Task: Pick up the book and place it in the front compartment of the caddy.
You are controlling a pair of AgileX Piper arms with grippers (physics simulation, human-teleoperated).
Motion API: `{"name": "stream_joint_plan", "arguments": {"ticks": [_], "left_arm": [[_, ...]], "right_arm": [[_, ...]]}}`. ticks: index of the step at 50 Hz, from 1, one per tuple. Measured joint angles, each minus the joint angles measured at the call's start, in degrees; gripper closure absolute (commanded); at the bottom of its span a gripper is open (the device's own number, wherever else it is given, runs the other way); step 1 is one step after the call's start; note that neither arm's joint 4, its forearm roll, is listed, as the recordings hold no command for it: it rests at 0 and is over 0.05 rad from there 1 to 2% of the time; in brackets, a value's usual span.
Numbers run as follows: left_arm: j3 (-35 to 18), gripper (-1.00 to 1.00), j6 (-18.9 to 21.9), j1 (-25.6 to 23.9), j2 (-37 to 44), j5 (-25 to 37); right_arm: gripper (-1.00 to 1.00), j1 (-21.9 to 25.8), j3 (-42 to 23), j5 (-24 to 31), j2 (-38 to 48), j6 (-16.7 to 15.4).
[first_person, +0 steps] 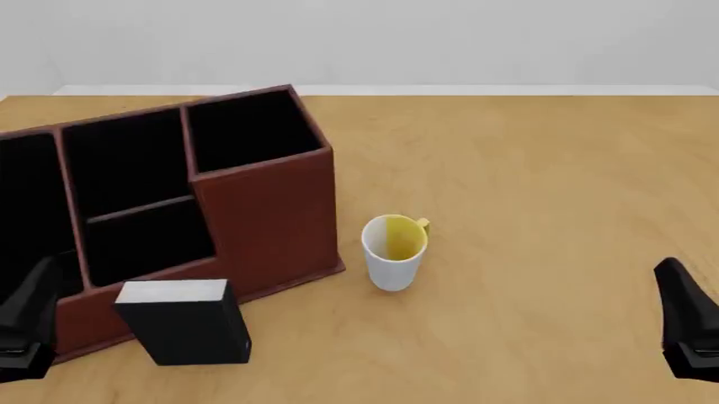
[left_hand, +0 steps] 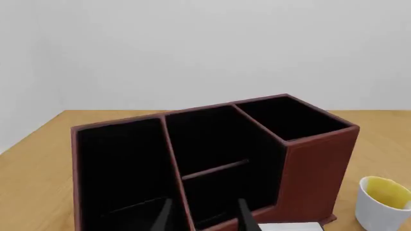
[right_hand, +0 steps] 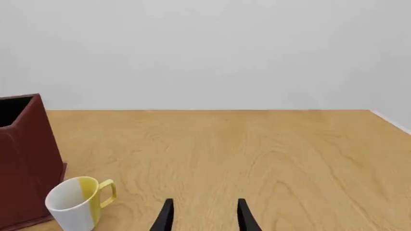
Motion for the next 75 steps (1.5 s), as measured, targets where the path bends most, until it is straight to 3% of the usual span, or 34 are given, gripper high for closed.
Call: {"name": "stream_joint_plan", "arguments": {"ticks": [14, 27, 38, 46, 60, 75], "left_arm": [[-1.6, -1.0, -0.9, -0.5, 1.8, -0.3], [-11.6, -1.0, 1.6, -5.8, 11.8, -1.4], [-22.5, -1.0, 2.4, -13.5, 20.6, 3.9], [-32.0, -1.0, 7.1, -20.4, 27.4, 12.3], [-52.2, -1.0, 15.6, -34.2, 38.3, 32.8], [-72.8, -1.0, 24.9, -39.7, 52.0, 57.6]], "right_arm": [[-1.0, 0.1, -0.1, -0.1, 0.3, 0.1], [-1.0, 0.1, -0.2, -0.3, 0.6, 0.1], [-1.0, 0.1, -0.2, -0.4, 0.7, 0.1], [-1.0, 0.1, -0.2, -0.4, 0.7, 0.1], [-1.0, 0.1, -0.2, -0.4, 0.7, 0.1], [-1.0, 0.1, -0.2, -0.3, 0.7, 0.1]]}}
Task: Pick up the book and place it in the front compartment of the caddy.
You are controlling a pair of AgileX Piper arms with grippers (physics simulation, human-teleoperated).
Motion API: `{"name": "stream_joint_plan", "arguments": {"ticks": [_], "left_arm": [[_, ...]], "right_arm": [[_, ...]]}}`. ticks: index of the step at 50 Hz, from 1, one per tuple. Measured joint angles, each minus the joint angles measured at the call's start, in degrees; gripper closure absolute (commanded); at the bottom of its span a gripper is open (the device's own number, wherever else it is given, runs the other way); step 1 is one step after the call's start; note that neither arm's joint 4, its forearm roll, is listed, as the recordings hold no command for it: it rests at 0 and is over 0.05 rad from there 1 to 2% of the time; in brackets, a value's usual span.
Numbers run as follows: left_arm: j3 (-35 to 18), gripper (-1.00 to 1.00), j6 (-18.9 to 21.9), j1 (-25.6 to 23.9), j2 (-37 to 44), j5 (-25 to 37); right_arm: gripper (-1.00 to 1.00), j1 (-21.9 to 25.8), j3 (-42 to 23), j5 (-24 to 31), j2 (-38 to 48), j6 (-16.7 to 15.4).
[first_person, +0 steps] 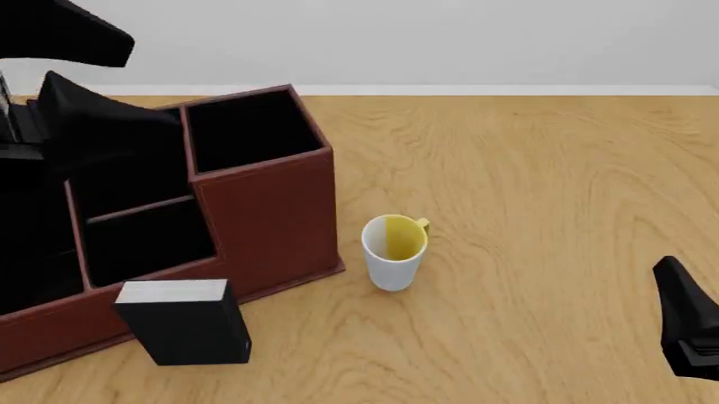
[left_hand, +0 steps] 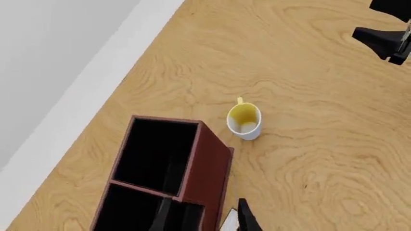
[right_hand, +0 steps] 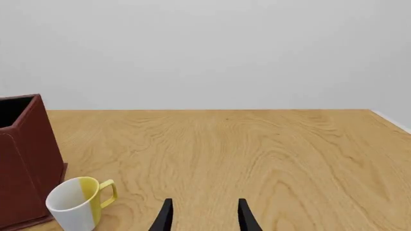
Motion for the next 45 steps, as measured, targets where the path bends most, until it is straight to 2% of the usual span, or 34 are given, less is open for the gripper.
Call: {"name": "stream_joint_plan", "arguments": {"ticks": [4, 12, 19, 32, 45], "left_arm": [[-2.4, -1.0, 1.1, -0.5, 2.9, 4.0], [-0.7, -1.0, 0.0, -1.2, 7.7, 8.6], [0.9, -1.0, 2.6, 0.1, 10.3, 10.5], [5.1, -1.0, 14.2, 6.9, 11.4, 11.8], [8.7, -1.0, 22.8, 11.4, 11.1, 12.2]], "right_arm": [[-1.0, 0.0, 0.0, 0.0, 0.0, 0.0], [-1.0, 0.0, 0.0, 0.0, 0.0, 0.0], [-1.0, 0.0, 0.0, 0.0, 0.0, 0.0], [-1.0, 0.0, 0.0, 0.0, 0.0, 0.0], [-1.0, 0.0, 0.0, 0.1, -0.1, 0.0]]}}
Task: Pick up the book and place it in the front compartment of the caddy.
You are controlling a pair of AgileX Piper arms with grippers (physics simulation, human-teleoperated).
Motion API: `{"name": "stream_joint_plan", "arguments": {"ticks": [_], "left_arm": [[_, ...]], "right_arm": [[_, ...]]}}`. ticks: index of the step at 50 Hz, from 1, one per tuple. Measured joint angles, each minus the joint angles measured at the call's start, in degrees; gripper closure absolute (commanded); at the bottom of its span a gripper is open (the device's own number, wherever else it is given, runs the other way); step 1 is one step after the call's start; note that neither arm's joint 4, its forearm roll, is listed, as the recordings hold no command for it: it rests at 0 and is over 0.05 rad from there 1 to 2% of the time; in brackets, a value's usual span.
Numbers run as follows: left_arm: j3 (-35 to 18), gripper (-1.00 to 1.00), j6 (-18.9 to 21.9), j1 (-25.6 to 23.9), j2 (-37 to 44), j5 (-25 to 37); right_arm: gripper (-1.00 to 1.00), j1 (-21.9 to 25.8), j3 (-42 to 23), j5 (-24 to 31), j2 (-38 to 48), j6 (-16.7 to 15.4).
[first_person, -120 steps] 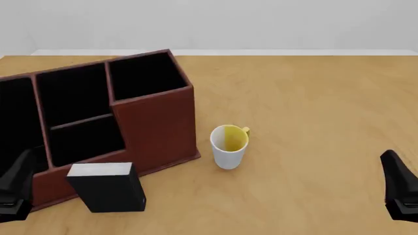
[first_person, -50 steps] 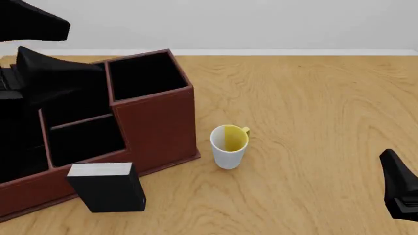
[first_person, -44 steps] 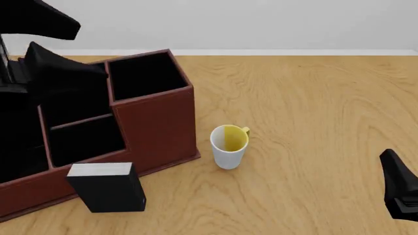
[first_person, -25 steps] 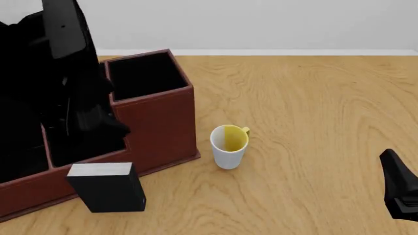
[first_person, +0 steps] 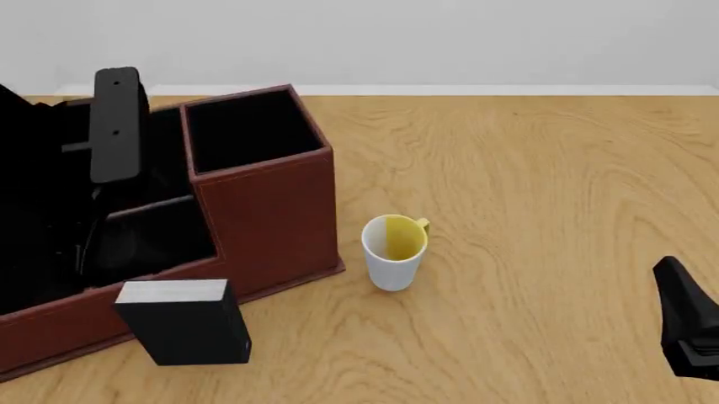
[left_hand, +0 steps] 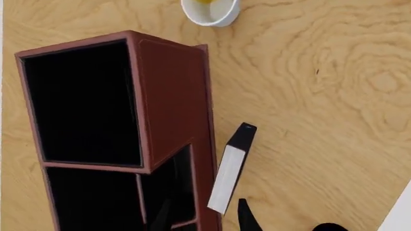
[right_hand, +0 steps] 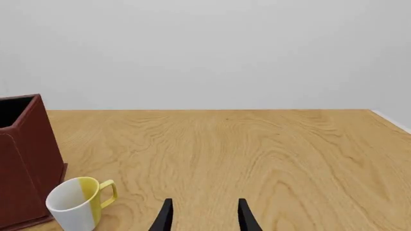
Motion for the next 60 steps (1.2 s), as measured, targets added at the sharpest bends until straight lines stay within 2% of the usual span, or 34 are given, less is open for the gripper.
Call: {"name": "stream_joint_plan", "arguments": {"ticks": [9, 32, 60], "left_arm": [[2.2, -1.0, 3.6, 0.3, -0.3, 0.1], [7.0, -1.0, 7.0, -0.9, -0.7, 0.1], [9.3, -1.0, 14.7, 4.8, -2.1, 0.1]], "right_arm": [[-1.0, 0.0, 0.0, 0.0, 0.0, 0.0], [-1.0, 0.0, 0.0, 0.1, -0.1, 0.0], [-1.0, 0.0, 0.0, 0.1, -0.1, 0.0]]}}
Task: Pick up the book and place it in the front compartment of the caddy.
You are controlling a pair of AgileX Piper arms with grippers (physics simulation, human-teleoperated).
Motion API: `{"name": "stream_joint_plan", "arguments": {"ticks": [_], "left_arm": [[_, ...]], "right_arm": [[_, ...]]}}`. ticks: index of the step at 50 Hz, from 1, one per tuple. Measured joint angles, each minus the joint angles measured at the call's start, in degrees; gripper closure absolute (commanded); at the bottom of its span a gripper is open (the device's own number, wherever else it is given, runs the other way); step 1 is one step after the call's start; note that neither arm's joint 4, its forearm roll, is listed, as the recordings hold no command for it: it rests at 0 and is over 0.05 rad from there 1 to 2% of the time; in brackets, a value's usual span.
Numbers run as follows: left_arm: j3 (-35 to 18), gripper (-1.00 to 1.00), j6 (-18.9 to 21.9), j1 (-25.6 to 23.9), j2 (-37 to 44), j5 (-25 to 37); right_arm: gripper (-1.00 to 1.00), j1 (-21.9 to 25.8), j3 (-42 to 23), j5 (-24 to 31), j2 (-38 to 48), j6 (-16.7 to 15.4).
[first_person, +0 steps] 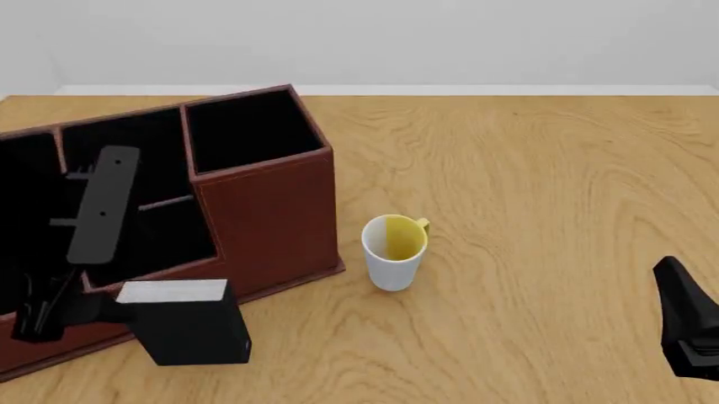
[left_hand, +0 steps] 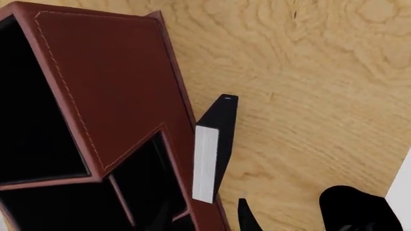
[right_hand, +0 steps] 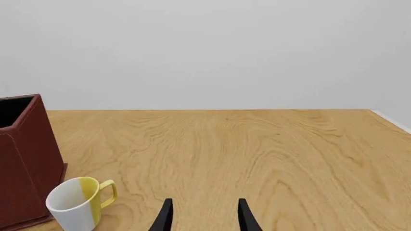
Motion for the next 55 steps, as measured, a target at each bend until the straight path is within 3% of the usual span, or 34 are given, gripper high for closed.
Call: {"name": "stream_joint_plan", "arguments": {"ticks": [18, 55], "left_arm": [[0.2, -1.0, 2.9, 1.7, 1.1, -3.3], [9.1, -1.0, 0.2, 0.5, 6.1, -17.0]], "right_arm": [[-1.0, 0.0, 0.0, 0.0, 0.0, 0.0], [-1.0, 0.0, 0.0, 0.0, 0.0, 0.0]]}}
